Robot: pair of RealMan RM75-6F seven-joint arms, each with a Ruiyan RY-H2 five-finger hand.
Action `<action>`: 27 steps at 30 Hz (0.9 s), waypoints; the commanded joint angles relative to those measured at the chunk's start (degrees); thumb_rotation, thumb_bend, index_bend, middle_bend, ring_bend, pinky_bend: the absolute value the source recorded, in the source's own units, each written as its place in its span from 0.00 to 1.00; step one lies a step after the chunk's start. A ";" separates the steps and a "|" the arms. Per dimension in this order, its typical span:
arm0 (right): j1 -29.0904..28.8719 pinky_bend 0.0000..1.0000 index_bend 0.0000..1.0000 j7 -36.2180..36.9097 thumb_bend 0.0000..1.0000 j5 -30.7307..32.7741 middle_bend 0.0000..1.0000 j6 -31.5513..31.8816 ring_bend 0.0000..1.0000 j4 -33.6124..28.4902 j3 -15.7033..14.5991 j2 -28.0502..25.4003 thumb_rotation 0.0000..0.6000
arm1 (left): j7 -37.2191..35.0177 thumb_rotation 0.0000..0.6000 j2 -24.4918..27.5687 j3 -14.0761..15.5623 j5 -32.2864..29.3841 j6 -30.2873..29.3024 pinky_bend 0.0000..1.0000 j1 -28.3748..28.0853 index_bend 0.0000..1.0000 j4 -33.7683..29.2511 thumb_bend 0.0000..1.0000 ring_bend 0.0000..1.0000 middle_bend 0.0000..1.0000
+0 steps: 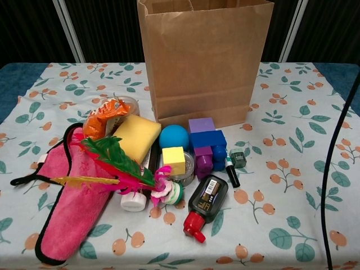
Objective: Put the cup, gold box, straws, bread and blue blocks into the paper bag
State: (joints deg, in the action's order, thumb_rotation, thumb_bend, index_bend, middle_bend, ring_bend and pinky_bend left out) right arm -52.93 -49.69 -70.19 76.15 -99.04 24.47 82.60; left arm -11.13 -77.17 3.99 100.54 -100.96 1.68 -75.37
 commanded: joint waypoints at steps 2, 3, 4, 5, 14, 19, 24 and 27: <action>4.83 0.05 0.15 2.52 0.00 -0.46 0.25 3.85 0.08 -7.66 2.45 -8.32 1.00 | 0.01 1.00 -0.03 0.00 -0.09 0.18 0.26 -0.05 0.29 -0.13 0.17 0.21 0.31; 6.20 0.05 0.15 3.27 0.00 0.13 0.25 4.43 0.08 -9.21 2.64 -10.07 1.00 | 0.06 1.00 -0.03 -0.01 -0.07 0.17 0.26 -0.05 0.29 -0.16 0.17 0.21 0.31; 8.21 0.06 0.15 4.36 0.00 0.95 0.25 5.02 0.09 -11.15 2.52 -12.48 1.00 | 0.13 1.00 -0.04 -0.01 -0.05 0.19 0.26 -0.06 0.29 -0.17 0.17 0.21 0.31; 9.88 0.06 0.15 5.34 0.00 1.43 0.25 5.32 0.10 -12.41 2.09 -14.32 1.00 | 0.15 1.00 -0.05 0.00 -0.05 0.23 0.26 -0.09 0.29 -0.19 0.17 0.21 0.31; 26.94 0.11 0.20 27.33 0.00 0.14 0.25 3.45 0.11 -17.13 -10.41 -25.42 1.00 | 0.95 1.00 -0.03 0.09 0.14 0.44 0.26 -0.16 0.29 -0.48 0.17 0.21 0.31; 31.34 0.11 0.21 38.80 0.00 -5.72 0.26 -0.93 0.11 -13.38 -17.89 -25.78 1.00 | 1.50 1.00 -0.10 0.44 0.33 0.81 0.26 -0.13 0.29 -0.50 0.17 0.21 0.31; 32.32 0.14 0.26 43.32 0.00 -11.18 0.28 -4.90 0.14 -12.22 -22.59 -24.41 1.00 | 2.24 1.00 -0.28 0.71 0.73 0.90 0.26 -0.11 0.29 -0.58 0.17 0.21 0.31; 31.64 0.14 0.27 42.50 0.00 -13.82 0.29 -7.72 0.15 -11.66 -24.42 -22.73 1.00 | 2.44 1.00 -0.34 0.71 0.75 0.92 0.26 -0.11 0.29 -0.60 0.17 0.21 0.31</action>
State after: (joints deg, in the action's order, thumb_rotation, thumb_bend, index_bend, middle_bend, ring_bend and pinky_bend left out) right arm -21.46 -7.14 -82.30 70.16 -111.47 1.55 58.79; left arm -8.69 -77.51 4.69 101.29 -100.05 1.57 -75.97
